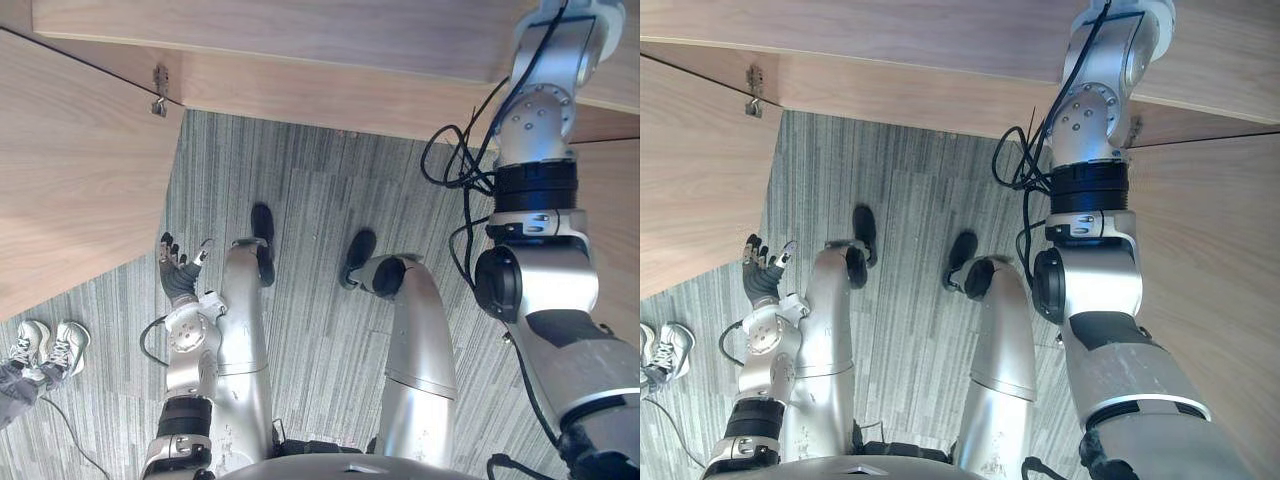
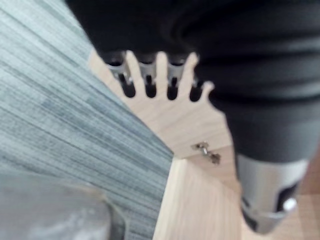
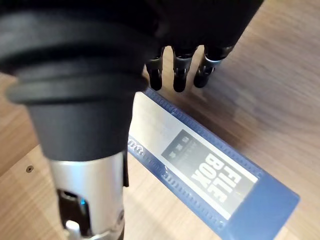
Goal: Walk over to the cabinet, pick up the folder, carry it to the office cabinet, place the folder inside the office cabinet, then close the office cabinet door
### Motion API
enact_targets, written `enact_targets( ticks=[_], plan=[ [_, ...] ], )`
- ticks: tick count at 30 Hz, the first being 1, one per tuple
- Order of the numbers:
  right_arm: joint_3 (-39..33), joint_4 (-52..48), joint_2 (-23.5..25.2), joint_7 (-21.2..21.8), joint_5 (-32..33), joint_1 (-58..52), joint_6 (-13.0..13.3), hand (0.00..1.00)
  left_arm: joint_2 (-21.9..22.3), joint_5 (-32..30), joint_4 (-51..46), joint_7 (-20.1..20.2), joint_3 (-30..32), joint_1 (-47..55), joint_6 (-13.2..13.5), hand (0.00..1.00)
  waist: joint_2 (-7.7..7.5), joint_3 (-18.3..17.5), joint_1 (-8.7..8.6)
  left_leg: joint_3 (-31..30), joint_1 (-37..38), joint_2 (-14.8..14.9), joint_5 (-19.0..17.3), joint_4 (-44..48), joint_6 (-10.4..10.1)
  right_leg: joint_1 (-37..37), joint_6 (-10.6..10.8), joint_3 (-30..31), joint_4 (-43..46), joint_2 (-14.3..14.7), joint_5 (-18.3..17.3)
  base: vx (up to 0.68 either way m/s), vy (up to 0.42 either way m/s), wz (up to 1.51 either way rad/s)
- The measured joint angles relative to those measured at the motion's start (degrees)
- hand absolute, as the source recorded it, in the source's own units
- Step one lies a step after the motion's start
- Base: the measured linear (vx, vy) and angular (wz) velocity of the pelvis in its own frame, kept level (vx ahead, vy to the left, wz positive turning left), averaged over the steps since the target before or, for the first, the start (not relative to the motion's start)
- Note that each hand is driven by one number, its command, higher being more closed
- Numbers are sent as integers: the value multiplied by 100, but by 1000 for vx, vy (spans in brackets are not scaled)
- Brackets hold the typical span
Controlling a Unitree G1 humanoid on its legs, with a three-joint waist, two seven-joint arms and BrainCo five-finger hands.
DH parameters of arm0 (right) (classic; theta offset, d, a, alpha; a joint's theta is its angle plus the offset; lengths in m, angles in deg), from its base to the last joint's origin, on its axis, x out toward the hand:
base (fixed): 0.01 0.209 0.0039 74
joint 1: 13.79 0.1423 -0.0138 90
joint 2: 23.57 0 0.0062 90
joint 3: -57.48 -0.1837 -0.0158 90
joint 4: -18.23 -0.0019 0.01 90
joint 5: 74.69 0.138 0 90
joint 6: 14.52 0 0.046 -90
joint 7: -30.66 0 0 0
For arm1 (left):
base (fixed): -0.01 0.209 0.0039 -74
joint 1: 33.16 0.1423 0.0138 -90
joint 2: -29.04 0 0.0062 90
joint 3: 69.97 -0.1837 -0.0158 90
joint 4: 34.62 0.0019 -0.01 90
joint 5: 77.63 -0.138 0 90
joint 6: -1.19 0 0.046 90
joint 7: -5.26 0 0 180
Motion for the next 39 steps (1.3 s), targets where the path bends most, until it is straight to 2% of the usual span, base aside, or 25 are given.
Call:
enact_targets(
  ticks=[6,11,12,14,16,18,20,21,23,33,39],
  plan=[
    [252,-717,-663,492,-544,-1065,-164,0,-36,-12,6,5,77,12,-2,0,-111,-57,-63,32,27,9,8,-90,18,78,44,-19,-172,5,64,7,43,-2],
    [813,-963,-1644,1065,-867,-1596,-279,0,-171,-18,8,47,183,72,-3,0,-112,-56,-146,42,31,10,2,-98,41,104,76,-19,-231,5,97,1,47,-2],
    [1077,-963,-1993,1318,-969,-1632,-313,0,-275,-18,12,55,190,141,-2,0,-114,-56,-199,53,40,17,5,-111,48,113,100,-21,-258,5,102,-7,37,-4],
    [1252,-961,-2253,1468,-969,-1632,-373,0,-312,-17,34,61,195,155,-2,0,-114,-55,-212,71,49,22,17,-143,67,113,117,-20,-294,6,120,-8,35,-4],
    [1717,-960,-2818,1816,-981,-1615,-492,0,-322,-18,75,114,199,192,1,0,-117,-54,-213,103,66,44,34,-186,92,122,119,-18,-364,17,168,-3,34,-9],
    [2194,-950,-3211,2081,-1206,-1576,-585,0,-335,-13,117,204,234,257,41,0,-181,-87,-213,142,79,92,29,-201,100,120,125,8,-417,61,201,7,34,-13],
    [2775,-945,-3536,2352,-1641,-1481,-672,0,-474,-19,218,293,250,258,69,0,-301,-152,-223,177,109,113,24,-223,108,126,110,32,-437,74,213,12,34,-5],
    [2922,-944,-3604,2418,-1703,-1421,-674,0,-494,-20,227,303,264,260,72,0,-320,-163,-229,177,109,114,24,-226,108,127,110,31,-441,75,213,0,0,0],
    [3282,-946,-3859,2531,-2282,-1275,-724,0,-498,-22,270,340,308,259,80,0,-363,-186,-222,177,112,115,24,-237,109,140,119,26,-461,76,216,9,31,1],
    [3955,-775,-4038,2964,-2991,-1220,-802,0,-533,-27,505,555,383,269,84,0,-406,-210,-156,220,217,110,36,-364,128,281,137,4,-619,70,273,13,32,1],
    [4032,-775,-4063,3113,-3222,-1257,-891,0,-542,-27,506,654,392,269,84,0,-525,-279,-117,263,257,120,41,-420,137,300,139,13,-670,71,280,3,6,0]
  ],
)
